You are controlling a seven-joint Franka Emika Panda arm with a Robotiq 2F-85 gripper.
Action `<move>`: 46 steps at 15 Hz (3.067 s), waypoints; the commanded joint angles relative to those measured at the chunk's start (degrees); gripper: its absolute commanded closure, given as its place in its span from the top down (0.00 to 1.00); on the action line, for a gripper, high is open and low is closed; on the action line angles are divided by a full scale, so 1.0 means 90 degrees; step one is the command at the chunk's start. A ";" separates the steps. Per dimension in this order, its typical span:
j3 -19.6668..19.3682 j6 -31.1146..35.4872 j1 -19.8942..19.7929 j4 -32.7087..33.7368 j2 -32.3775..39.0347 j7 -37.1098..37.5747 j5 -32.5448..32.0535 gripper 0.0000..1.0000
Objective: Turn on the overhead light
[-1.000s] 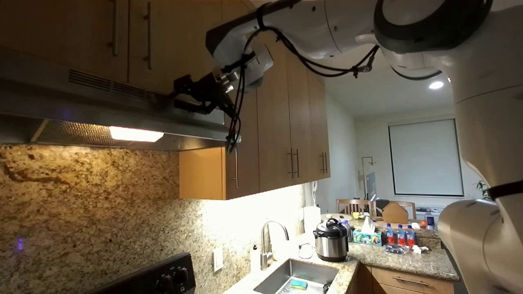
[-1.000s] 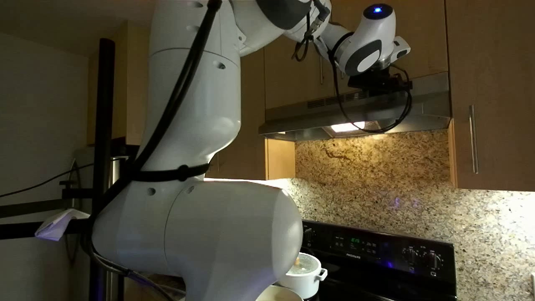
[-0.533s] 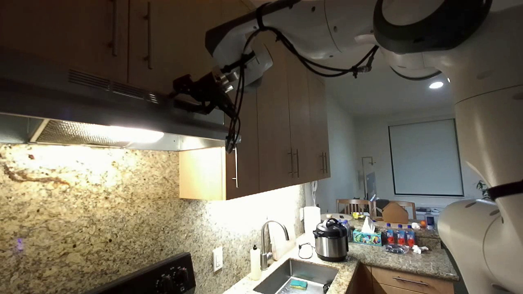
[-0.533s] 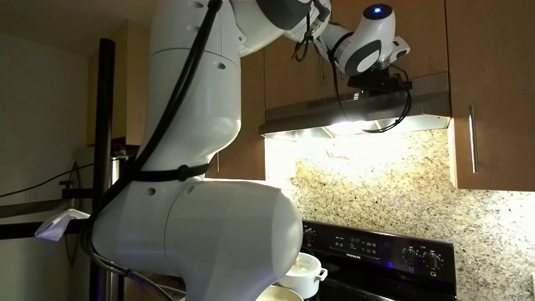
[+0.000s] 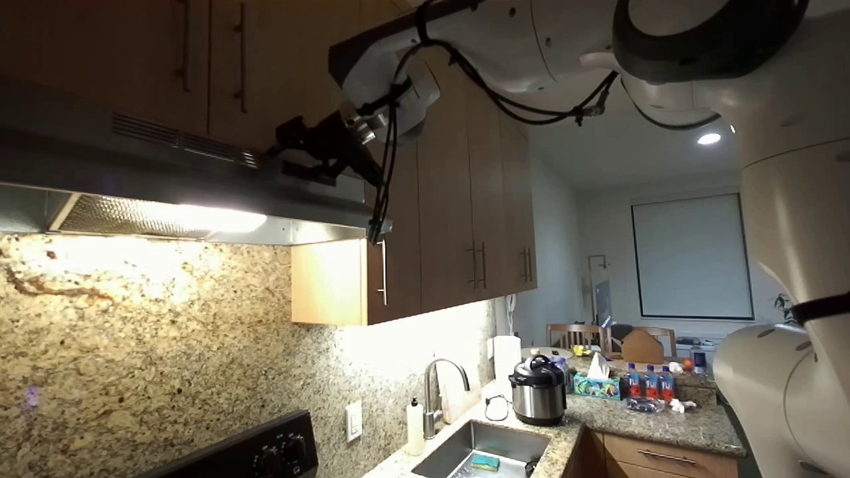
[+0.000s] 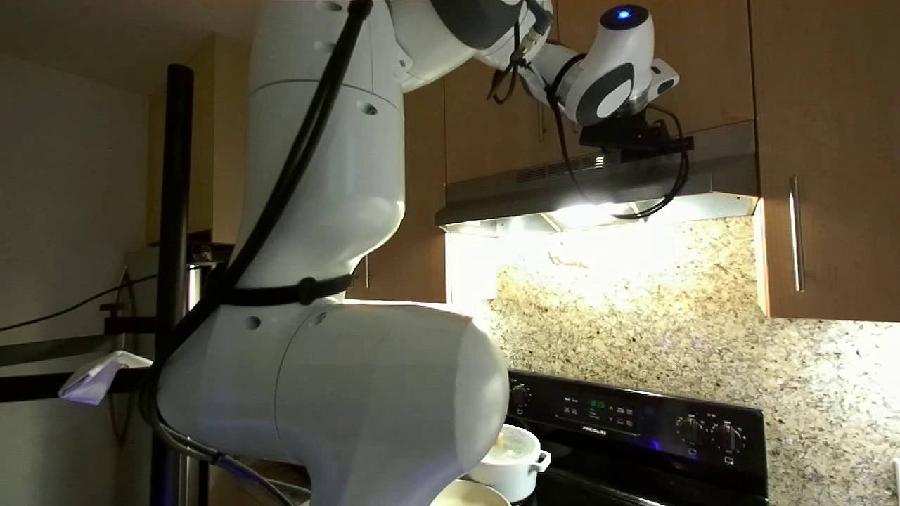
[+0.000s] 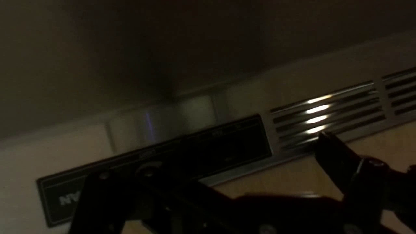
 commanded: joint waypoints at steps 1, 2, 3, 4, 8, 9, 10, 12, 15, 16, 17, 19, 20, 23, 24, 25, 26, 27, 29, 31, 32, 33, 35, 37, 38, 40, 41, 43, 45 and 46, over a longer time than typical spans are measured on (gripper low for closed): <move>0.0552 0.0196 -0.0368 -0.0280 -0.0246 0.0549 -0.0755 1.00; 0.0744 0.0203 -0.0560 -0.0342 -0.0302 0.0712 -0.0971 1.00; 0.1763 0.0234 -0.1586 -0.0389 -0.0332 0.0925 -0.1260 1.00; 0.0950 0.0304 -0.0754 -0.0486 -0.0403 0.1057 -0.1494 1.00; 0.2329 0.0324 -0.2179 -0.0720 -0.0685 0.1836 -0.2506 1.00; 0.2497 0.0283 -0.2381 -0.0786 -0.0771 0.2024 -0.2761 1.00; 0.2644 0.0243 -0.2556 -0.0882 -0.0902 0.2215 -0.2995 1.00; 0.2857 0.0152 -0.2830 -0.1073 -0.1160 0.2574 -0.3356 1.00; 0.3054 -0.0088 -0.3168 -0.1394 -0.1584 0.3017 -0.3795 1.00; 0.3080 -0.0175 -0.3227 -0.1532 -0.1735 0.3089 -0.3817 1.00; 0.3108 -0.0263 -0.3289 -0.1660 -0.1872 0.3165 -0.3843 1.00; 0.3126 -0.0497 -0.3354 -0.1981 -0.2178 0.3239 -0.3776 1.00; 0.3127 -0.0668 -0.3382 -0.2161 -0.2345 0.3279 -0.3758 1.00; 0.3100 -0.1178 -0.3402 -0.2737 -0.2835 0.3359 -0.3648 1.00; 0.3066 -0.1365 -0.3378 -0.2917 -0.3002 0.3342 -0.3581 1.00; 0.2987 -0.1557 -0.3293 -0.3036 -0.3155 0.3252 -0.3422 1.00; 0.2966 -0.1605 -0.3291 -0.3075 -0.3278 0.3129 -0.3447 1.00; 0.3037 -0.1427 -0.3338 -0.2705 -0.2826 0.3182 -0.3545 1.00; 0.3035 -0.1446 -0.3336 -0.2760 -0.2927 0.3181 -0.3545 1.00; 0.3037 -0.1446 -0.3336 -0.2752 -0.2890 0.3182 -0.3545 1.00; 0.3038 -0.1445 -0.3337 -0.2748 -0.2861 0.3182 -0.3545 1.00; 0.2953 -0.1558 -0.3259 -0.2793 -0.2844 0.3013 -0.3463 1.00; 0.2901 -0.1754 -0.3223 -0.3015 -0.2947 0.3046 -0.3327 1.00; 0.2919 -0.1808 -0.3280 -0.3305 -0.3073 0.3065 -0.3351 1.00; 0.2907 -0.1831 -0.3280 -0.3411 -0.3090 0.3119 -0.3301 1.00; 0.2971 -0.1897 -0.3319 -0.3677 -0.3200 0.3280 -0.3292 1.00; 0.2990 -0.1971 -0.3326 -0.3801 -0.3264 0.3302 -0.3289 1.00; 0.3085 -0.2100 -0.3430 -0.4082 -0.3377 0.3487 -0.3412 1.00; 0.3113 -0.2201 -0.3416 -0.4367 -0.3434 0.3653 -0.3319 1.00; 0.3116 -0.2260 -0.3382 -0.4494 -0.3456 0.3711 -0.3259 1.00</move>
